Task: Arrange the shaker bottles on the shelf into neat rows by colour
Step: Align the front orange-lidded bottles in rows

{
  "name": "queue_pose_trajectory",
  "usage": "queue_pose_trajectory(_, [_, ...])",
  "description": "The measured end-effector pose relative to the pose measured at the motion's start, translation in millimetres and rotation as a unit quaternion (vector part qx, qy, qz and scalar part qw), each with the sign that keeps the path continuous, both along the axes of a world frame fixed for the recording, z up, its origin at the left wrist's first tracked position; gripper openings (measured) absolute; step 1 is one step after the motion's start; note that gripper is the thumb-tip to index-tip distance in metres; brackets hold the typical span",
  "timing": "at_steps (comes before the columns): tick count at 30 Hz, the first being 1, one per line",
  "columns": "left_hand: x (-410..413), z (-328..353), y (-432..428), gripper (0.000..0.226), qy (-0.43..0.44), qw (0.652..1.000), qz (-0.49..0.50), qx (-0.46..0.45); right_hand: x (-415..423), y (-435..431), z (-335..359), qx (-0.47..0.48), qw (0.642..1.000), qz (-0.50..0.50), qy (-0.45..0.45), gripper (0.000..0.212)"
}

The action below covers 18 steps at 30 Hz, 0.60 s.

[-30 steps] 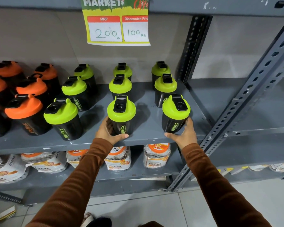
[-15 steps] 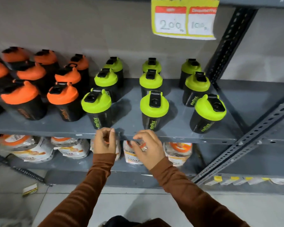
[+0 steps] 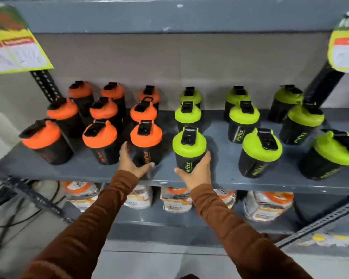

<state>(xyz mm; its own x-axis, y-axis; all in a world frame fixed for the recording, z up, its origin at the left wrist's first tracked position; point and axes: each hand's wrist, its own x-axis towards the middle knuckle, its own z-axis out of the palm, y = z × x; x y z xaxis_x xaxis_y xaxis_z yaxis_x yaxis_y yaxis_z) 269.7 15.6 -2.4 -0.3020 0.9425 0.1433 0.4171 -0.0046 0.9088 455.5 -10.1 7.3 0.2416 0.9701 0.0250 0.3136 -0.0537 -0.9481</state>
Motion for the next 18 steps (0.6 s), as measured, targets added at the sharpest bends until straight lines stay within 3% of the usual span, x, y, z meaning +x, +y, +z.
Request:
queue_pose_trajectory(5, [-10,2,23,0.119,0.030,0.995,-0.085,-0.047,-4,1,-3,0.006,0.997,-0.069,-0.026,0.092])
queue_pose_trajectory(10, [-13,2,24,0.087,0.044,0.992,-0.100,-0.061,-1,-5,4,-0.017,0.996,-0.076,-0.045,0.089])
queue_pose_trajectory(18, [-25,-4,8,0.085,0.029,0.992,-0.113,-0.050,-2,-12,11,-0.041,0.994,-0.091,-0.033,0.075])
